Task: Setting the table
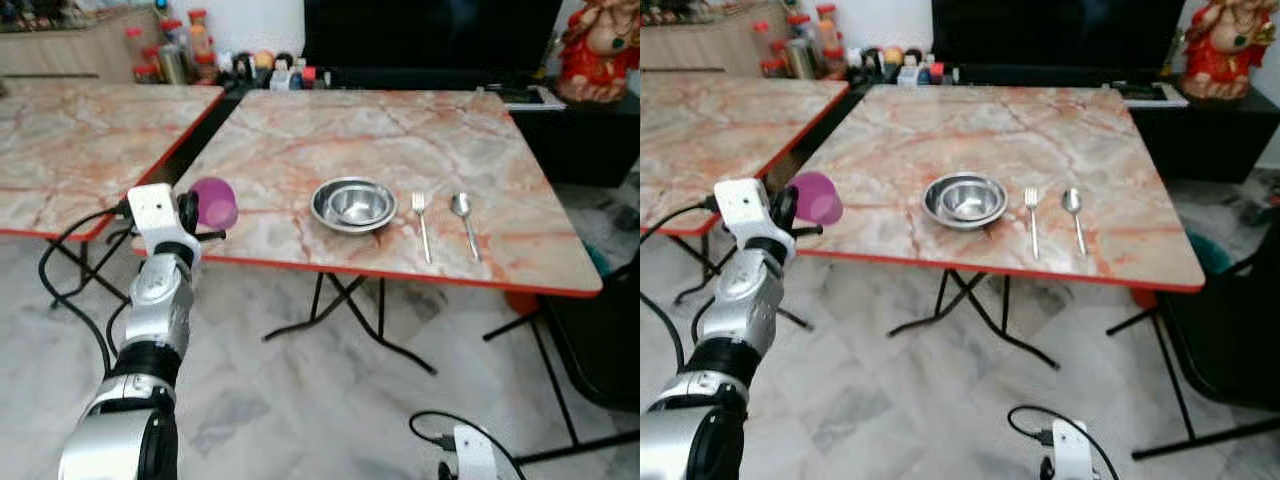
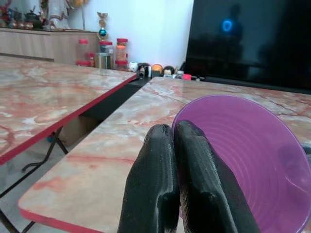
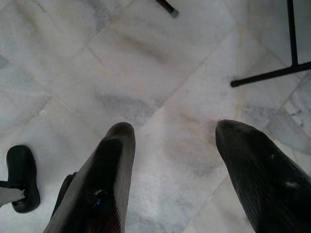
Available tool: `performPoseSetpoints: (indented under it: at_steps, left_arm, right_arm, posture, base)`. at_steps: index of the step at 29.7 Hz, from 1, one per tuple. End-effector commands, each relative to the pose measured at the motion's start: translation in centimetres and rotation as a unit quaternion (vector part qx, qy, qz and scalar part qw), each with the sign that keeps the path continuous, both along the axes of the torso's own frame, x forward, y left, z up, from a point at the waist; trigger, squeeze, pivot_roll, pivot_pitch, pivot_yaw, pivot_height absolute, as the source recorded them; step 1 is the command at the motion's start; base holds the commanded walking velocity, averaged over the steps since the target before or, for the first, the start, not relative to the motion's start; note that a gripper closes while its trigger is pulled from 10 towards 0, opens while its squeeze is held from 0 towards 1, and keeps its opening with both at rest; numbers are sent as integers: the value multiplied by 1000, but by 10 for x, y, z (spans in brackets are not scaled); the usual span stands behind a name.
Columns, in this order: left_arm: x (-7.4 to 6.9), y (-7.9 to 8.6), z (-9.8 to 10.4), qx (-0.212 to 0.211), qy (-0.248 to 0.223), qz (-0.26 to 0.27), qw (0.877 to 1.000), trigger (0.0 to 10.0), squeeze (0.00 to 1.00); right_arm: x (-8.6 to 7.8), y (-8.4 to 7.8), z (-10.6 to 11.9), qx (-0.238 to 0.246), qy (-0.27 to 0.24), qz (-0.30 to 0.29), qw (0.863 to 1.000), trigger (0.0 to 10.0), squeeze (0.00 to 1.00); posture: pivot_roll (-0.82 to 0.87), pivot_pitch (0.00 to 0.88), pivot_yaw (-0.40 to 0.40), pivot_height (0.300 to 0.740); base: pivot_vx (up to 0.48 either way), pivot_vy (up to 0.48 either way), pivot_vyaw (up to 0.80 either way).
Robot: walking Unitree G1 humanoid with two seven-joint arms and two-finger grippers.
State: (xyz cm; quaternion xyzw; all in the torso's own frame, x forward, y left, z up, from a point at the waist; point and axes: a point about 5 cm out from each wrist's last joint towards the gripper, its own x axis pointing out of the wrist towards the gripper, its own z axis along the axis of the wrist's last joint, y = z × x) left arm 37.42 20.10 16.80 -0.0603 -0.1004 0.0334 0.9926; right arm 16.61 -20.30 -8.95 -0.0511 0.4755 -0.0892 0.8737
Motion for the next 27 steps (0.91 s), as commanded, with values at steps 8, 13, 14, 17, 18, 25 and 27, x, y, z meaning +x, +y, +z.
performPoseSetpoints:
  at_steps: [8,13,14,17,18,25,27]
  left_arm:
    - [1,1,0,-2,5,4,1000,10000,0]
    - [1,3,1,-3,5,7,1000,10000,0]
    - [1,3,1,-4,6,7,1000,10000,0]
    - [1,4,0,-4,7,6,1000,10000,0]
    - [1,4,0,-5,8,7,1000,10000,0]
    - [-1,3,-2,2,8,3,1000,10000,0]
    - [-1,2,-1,9,6,1,1000,10000,0]
  right_arm:
    - [1,3,0,3,-4,8,1000,10000,0]
    - [1,3,0,2,-5,9,1000,10000,0]
    - [1,3,0,3,-5,7,1000,10000,0]
    - [1,3,0,3,-5,5,1000,10000,0]
    - [1,3,0,3,-4,5,1000,10000,0]
    - [0,3,0,3,-3,1,1000,10000,0]
    - [0,3,0,3,-4,0,1000,10000,0]
  posture:
    - [7,0,9,719]
    - [9,0,6,719]
    - [9,0,6,719]
    - [10,0,6,719]
    - [9,0,6,719]
    - [9,0,7,719]
    - [9,0,9,719]
  base:
    - [0,0,0]
    - [99,100,0]
    - [0,311,0]
    - [0,360,0]
    - [0,480,0]
    - [0,343,0]
    - [0,0,0]
